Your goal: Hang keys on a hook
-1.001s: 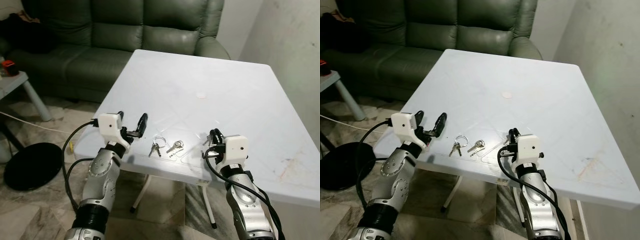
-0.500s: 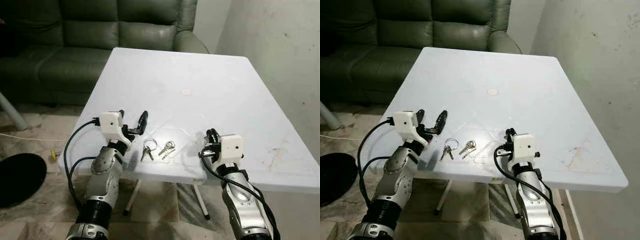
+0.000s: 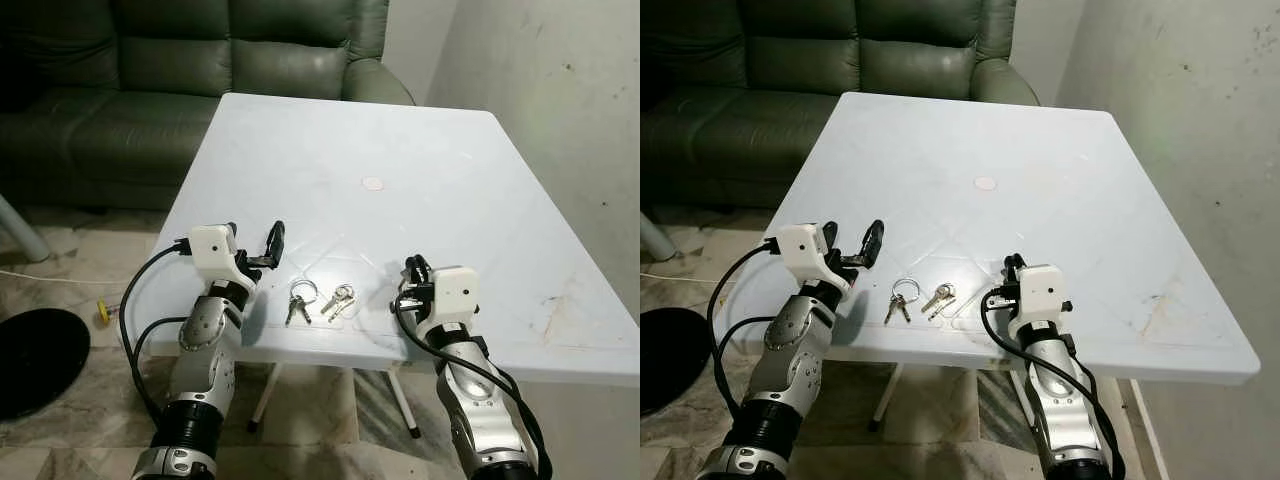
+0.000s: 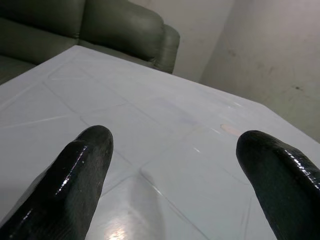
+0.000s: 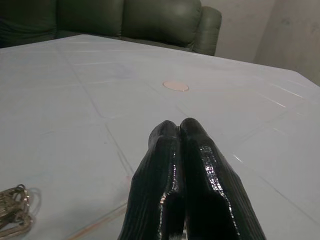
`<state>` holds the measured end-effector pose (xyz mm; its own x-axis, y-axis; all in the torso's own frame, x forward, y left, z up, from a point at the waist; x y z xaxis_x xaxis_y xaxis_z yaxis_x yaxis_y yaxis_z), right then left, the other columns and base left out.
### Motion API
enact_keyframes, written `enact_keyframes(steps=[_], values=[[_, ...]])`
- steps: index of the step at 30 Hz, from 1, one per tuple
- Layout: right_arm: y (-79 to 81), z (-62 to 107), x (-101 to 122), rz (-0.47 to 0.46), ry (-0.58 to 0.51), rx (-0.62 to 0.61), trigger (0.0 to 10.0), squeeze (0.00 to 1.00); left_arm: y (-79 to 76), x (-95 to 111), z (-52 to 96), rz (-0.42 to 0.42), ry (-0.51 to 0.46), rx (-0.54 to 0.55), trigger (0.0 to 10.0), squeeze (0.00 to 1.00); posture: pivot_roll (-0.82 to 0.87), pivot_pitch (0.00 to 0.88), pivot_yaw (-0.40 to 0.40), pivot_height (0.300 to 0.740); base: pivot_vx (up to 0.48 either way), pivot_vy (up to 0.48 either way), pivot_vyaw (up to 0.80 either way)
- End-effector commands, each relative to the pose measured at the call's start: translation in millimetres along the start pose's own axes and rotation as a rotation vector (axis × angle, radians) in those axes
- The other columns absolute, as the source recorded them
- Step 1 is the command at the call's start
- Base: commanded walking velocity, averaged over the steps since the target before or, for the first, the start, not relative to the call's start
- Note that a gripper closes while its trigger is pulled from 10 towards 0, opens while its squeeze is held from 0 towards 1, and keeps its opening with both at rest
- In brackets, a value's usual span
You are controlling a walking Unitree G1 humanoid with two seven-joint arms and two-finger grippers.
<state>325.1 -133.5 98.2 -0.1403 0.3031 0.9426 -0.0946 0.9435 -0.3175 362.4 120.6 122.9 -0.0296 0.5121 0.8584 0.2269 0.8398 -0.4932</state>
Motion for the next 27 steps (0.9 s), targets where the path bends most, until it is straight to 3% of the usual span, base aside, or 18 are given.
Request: enact_keyframes(steps=[1, 27], values=[[-1.0, -0.9, 0.3, 0.006, -0.004, -0.004, 10.0, 0.00, 1.2, -1.3, -0.9, 0.003, 0.010, 0.012, 10.0, 0.00, 0.08, 0.000, -0.047, 0.740, 0.000, 0.386, -0.77], [0.3, 3.2, -1.0, 0.001, 0.004, -0.001, 10.0, 0.00, 3.7, -0.8, 2.5, 0.012, 0.014, 0.060, 10.0, 0.00, 0.08, 0.000, -0.060, 0.740, 0.000, 0.000, -0.77]])
Point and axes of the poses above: a point about 5 cm out from each wrist's last joint towards the gripper, its own z axis pointing back from the gripper into the wrist, its own x axis along the axis of the wrist's last joint, y = z × x, the point moved 3 cm from there along -z, pointing out of the wrist towards the gripper, and after that the axes turned 15 degrees about z, right-handed, at the moved point
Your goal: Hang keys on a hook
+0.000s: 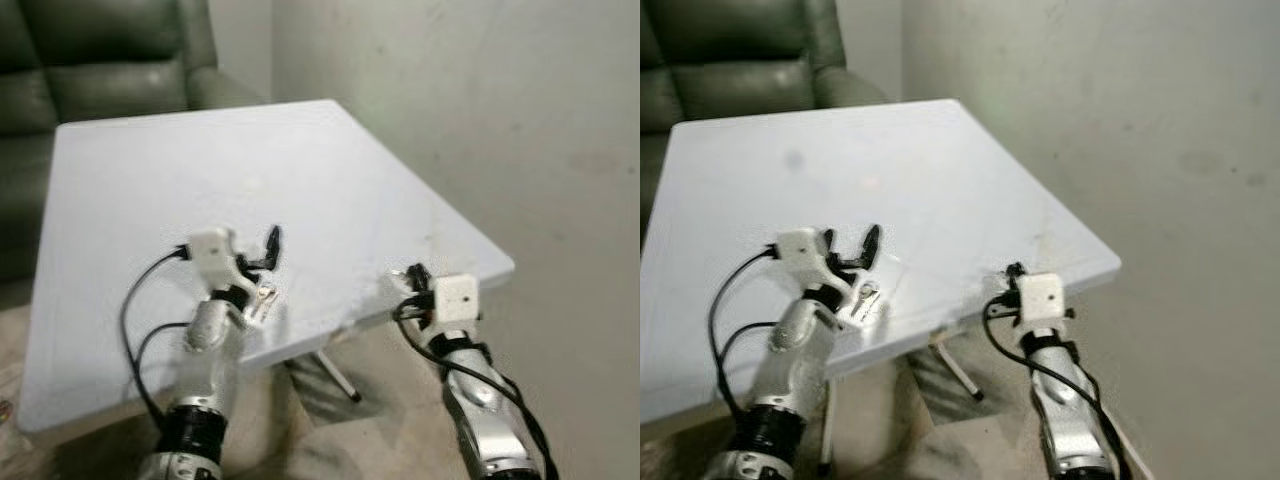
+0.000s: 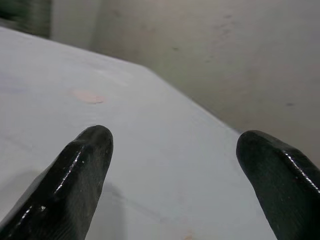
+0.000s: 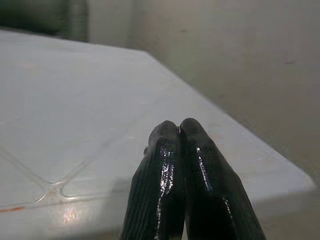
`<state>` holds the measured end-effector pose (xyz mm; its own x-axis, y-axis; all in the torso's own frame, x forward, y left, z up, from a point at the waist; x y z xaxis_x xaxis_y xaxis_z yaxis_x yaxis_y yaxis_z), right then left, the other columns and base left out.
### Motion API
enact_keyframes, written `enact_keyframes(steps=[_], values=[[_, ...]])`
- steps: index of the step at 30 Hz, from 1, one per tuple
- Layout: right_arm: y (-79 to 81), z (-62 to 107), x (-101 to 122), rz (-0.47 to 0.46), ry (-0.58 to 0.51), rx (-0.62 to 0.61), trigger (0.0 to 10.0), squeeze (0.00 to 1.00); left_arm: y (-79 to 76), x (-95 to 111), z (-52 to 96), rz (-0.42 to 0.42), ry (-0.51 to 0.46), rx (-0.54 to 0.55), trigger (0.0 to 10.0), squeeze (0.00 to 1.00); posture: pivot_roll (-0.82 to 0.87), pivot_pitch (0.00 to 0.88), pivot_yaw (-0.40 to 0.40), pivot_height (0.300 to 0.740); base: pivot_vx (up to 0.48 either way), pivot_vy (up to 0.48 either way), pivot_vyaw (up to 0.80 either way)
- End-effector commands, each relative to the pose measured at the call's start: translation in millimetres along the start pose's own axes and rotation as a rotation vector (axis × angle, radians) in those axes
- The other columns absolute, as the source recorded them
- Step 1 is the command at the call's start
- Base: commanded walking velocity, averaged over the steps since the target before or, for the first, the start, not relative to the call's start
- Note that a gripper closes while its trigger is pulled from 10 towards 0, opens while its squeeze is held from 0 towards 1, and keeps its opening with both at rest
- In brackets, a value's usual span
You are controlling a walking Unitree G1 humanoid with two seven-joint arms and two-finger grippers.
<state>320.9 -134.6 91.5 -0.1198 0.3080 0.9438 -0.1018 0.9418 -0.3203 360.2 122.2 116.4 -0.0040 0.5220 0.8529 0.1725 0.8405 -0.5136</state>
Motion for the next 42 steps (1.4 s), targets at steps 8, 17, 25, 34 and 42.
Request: enact_keyframes(steps=[8, 17, 25, 34, 42], values=[[-3.8, -2.6, 6.4, 0.000, -0.017, -0.015, 10.0, 0.00, -1.7, 1.9, 0.3, -0.017, 0.007, 0.004, 10.0, 0.00, 0.08, 0.000, -0.068, 0.740, 0.000, 0.000, -0.77], [-6.2, -3.5, 7.2, -0.003, -0.014, -0.029, 10.0, 0.00, 1.3, 3.8, 2.9, -0.029, 0.001, 0.022, 10.0, 0.00, 0.08, 0.000, -0.066, 0.740, 0.000, 0.000, -0.77], [-7.6, -2.4, 6.1, -0.003, -0.008, -0.036, 10.0, 0.00, -0.4, 4.2, 3.3, -0.041, 0.003, 0.017, 10.0, 0.00, 0.08, 0.000, -0.066, 0.740, 0.000, 0.000, -0.76], [-9.4, -1.7, 5.5, -0.001, -0.003, -0.042, 10.0, 0.00, -8.0, 0.4, 4.5, -0.101, 0.017, -0.016, 10.0, 0.00, 0.08, 0.000, -0.064, 0.740, 0.000, 0.000, -0.76], [-10.6, 0.3, 3.8, 0.002, 0.004, -0.044, 10.0, 0.00, -11.9, -4.9, 4.9, -0.056, 0.035, -0.013, 10.0, 0.00, 0.07, 0.000, -0.067, 0.740, 0.000, 0.000, -0.76]])
Point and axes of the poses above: a point about 5 cm out from each wrist's last joint towards the gripper, its own z axis pointing back from the gripper into the wrist, its own x axis along the axis of the wrist's last joint, y = z × x, the point moved 3 cm from there along -z, pointing out of the wrist towards the gripper, and after that the axes turned 15 degrees about z, right-handed, at the moved point
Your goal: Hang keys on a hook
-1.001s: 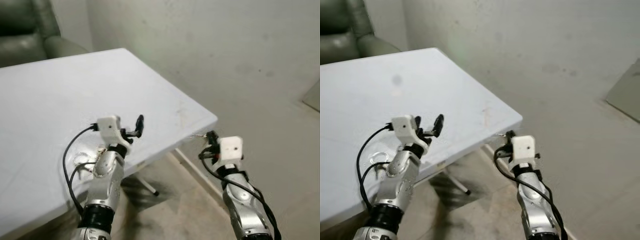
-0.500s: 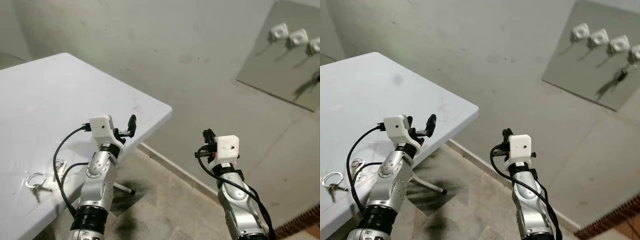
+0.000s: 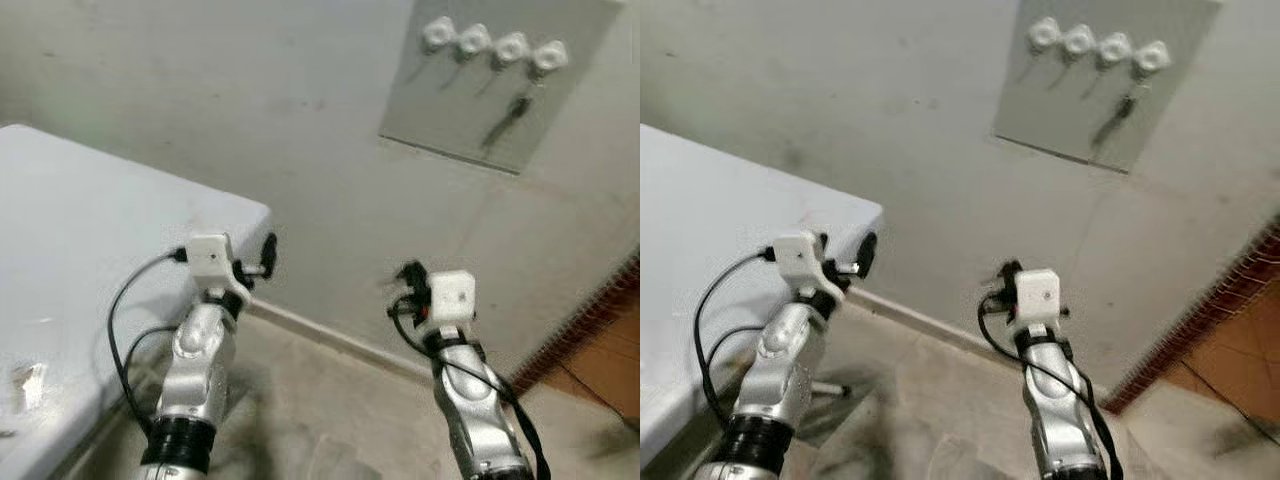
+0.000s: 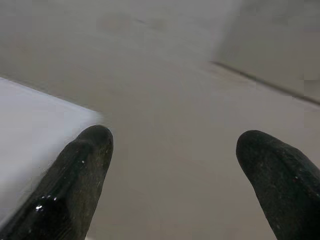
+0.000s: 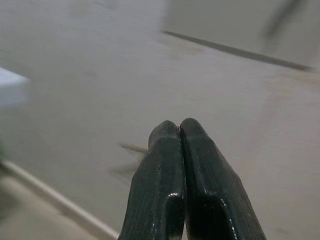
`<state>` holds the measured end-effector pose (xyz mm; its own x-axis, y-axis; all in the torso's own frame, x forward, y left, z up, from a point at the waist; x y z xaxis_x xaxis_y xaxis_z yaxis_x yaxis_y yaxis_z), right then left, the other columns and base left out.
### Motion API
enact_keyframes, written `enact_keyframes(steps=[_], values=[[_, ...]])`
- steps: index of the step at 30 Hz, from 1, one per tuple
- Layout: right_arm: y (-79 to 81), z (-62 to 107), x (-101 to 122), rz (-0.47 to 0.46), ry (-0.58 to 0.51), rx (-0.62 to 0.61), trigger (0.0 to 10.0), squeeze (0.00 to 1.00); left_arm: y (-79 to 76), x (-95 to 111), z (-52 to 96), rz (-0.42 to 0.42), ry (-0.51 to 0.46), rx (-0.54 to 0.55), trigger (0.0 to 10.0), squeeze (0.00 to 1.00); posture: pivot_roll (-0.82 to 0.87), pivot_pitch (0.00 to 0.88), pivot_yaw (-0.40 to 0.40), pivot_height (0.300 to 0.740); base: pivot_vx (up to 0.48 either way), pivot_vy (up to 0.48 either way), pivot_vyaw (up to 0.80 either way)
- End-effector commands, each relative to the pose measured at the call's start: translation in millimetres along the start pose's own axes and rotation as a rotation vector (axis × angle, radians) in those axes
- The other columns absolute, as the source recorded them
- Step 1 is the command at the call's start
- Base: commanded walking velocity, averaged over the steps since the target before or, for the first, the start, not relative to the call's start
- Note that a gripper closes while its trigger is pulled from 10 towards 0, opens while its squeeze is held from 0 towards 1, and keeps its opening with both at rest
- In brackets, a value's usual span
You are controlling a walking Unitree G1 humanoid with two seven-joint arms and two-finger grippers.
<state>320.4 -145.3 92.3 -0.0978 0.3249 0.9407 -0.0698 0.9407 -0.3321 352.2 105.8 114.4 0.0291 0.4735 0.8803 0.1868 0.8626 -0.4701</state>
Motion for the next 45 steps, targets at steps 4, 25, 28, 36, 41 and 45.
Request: enact_keyframes(steps=[4, 25, 28, 36, 41, 45], values=[[-0.3, -0.8, 6.2, -0.012, -0.017, -0.013, 10.0, 0.00, 1.3, 2.9, 0.4, -0.002, 0.002, 0.005, 10.0, 0.00, 0.07, 0.000, -0.067, 0.740, 0.000, 0.000, -0.76], [-6.3, 8.5, -11.5, -0.123, 0.108, -0.083, 10.0, 0.00, 1.4, -6.8, 7.3, 0.020, 0.032, 0.046, 10.0, 0.00, 0.07, 0.000, -0.063, 0.740, 0.000, 0.000, -0.18], [-3.7, 11.7, -12.3, -0.133, 0.114, -0.074, 10.0, 0.00, 2.0, -7.2, 9.1, 0.018, 0.036, 0.047, 10.0, 0.00, 0.07, 0.001, -0.054, 0.740, 0.000, 0.000, 0.00], [1.3, 19.4, -14.4, -0.175, 0.139, -0.063, 10.0, 0.00, 1.2, -9.4, 13.4, 0.011, 0.056, 0.035, 10.0, 0.00, 0.06, 0.013, -0.040, 0.740, 0.000, 0.000, 0.00], [-0.5, 23.5, -8.7, -0.122, 0.100, -0.069, 10.0, 0.00, 0.8, -11.2, 17.5, -0.012, 0.076, 0.020, 10.0, 0.00, 0.06, 0.032, -0.024, 0.740, 0.000, 0.000, 0.00], [-1.4, 25.4, -7.9, -0.106, 0.092, -0.074, 10.0, 0.00, 1.7, -11.2, 18.6, -0.020, 0.083, 0.016, 10.0, 0.00, 0.05, 0.040, -0.013, 0.740, 0.000, 0.000, 0.00]])
Point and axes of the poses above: a point about 5 cm out from each wrist's last joint towards the gripper, its own z axis pointing back from the gripper into the wrist, its own x axis along the axis of the wrist's last joint, y = z × x, the point moved 3 cm from there along -z, pointing out of the wrist towards the gripper, and after that the axes turned 15 degrees about z, right-handed, at the moved point
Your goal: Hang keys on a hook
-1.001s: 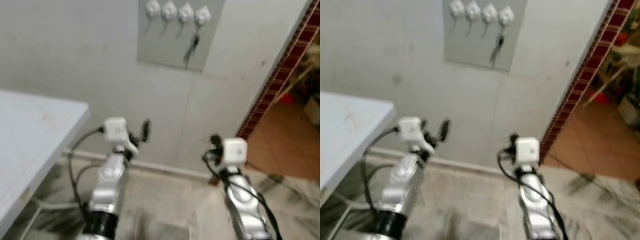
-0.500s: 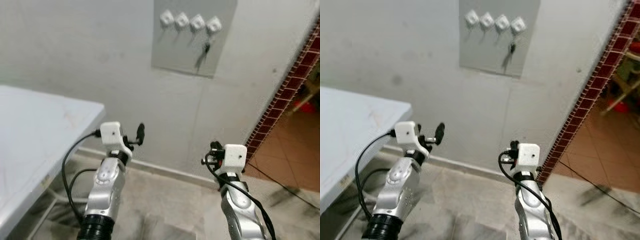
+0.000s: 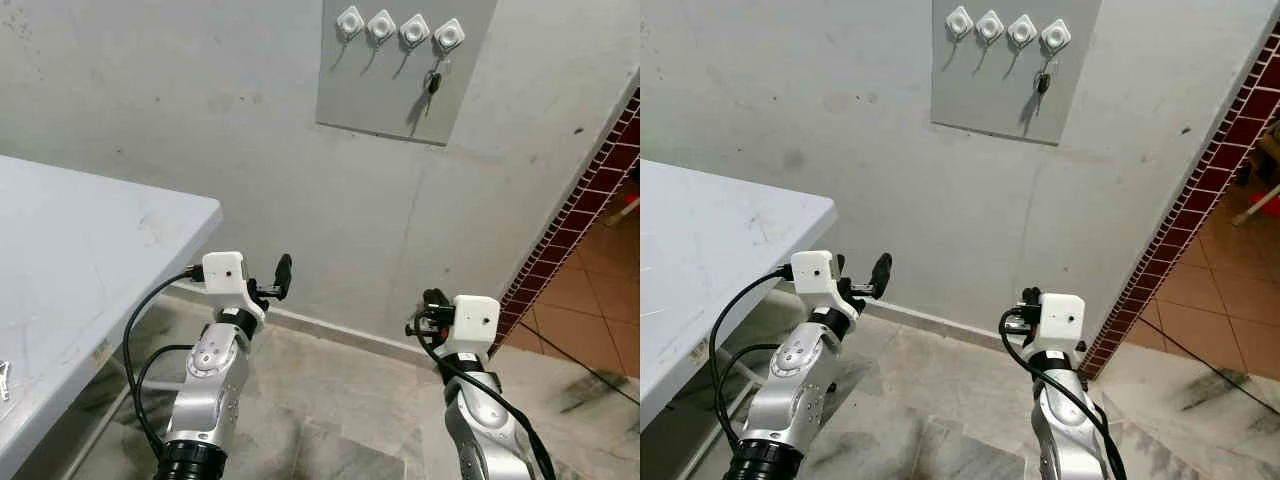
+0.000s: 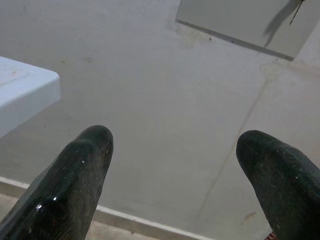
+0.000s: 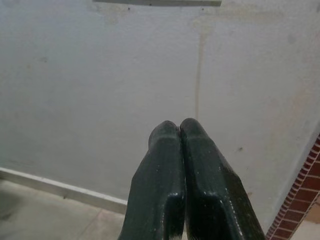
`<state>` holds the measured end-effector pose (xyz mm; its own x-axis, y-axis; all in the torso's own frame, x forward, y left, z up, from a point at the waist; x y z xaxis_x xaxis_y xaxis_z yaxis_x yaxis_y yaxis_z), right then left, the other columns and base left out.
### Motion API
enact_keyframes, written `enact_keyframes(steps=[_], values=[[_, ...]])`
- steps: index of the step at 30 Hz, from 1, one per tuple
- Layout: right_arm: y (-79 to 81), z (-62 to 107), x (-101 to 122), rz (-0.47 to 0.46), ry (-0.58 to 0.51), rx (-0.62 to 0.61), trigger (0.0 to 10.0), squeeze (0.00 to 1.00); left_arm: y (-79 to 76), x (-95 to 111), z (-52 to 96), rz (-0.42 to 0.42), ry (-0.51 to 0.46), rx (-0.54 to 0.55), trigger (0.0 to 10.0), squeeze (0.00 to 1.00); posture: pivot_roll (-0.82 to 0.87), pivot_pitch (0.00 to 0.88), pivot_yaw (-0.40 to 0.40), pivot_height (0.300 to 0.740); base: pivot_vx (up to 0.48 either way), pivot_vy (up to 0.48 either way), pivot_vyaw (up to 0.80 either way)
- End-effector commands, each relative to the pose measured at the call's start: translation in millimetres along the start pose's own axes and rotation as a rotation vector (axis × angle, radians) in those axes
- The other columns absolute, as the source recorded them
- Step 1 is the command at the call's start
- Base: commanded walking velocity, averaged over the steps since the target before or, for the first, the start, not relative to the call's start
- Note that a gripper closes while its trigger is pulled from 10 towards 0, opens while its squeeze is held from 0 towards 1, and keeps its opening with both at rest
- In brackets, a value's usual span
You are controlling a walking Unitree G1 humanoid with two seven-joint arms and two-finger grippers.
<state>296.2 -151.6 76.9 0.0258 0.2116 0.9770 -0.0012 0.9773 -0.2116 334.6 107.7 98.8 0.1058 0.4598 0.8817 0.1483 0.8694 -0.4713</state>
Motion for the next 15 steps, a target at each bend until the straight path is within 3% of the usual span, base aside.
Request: enact_keyframes(steps=[1, 15], values=[[-1.2, 0.5, 6.9, 0.014, -0.029, 0.003, 10.0, 0.00, -3.9, 2.5, 0.0, -0.026, 0.007, -0.025, 10.0, 0.00, 0.05, 0.043, -0.006, 0.740, 0.000, 0.000, 0.00], [4.3, -4.3, 10.8, -0.009, -0.055, 0.003, 10.0, 0.00, -7.2, 14.7, -9.3, -0.075, 0.015, -0.075, 10.0, 0.00, 0.07, 0.025, 0.043, 0.740, 0.000, 0.000, 0.00]])
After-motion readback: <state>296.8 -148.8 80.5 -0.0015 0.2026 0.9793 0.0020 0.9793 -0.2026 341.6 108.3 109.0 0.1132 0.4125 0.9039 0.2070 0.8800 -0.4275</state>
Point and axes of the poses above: a point about 5 cm out from each wrist's last joint towards the gripper, its own z axis pointing back from the gripper into the wrist, its own x axis along the axis of the wrist's last joint, y = z × x, the point moved 3 cm from there along -z, pointing out of the wrist towards the gripper, and after that the axes turned 15 degrees about z, right-handed, at the moved point
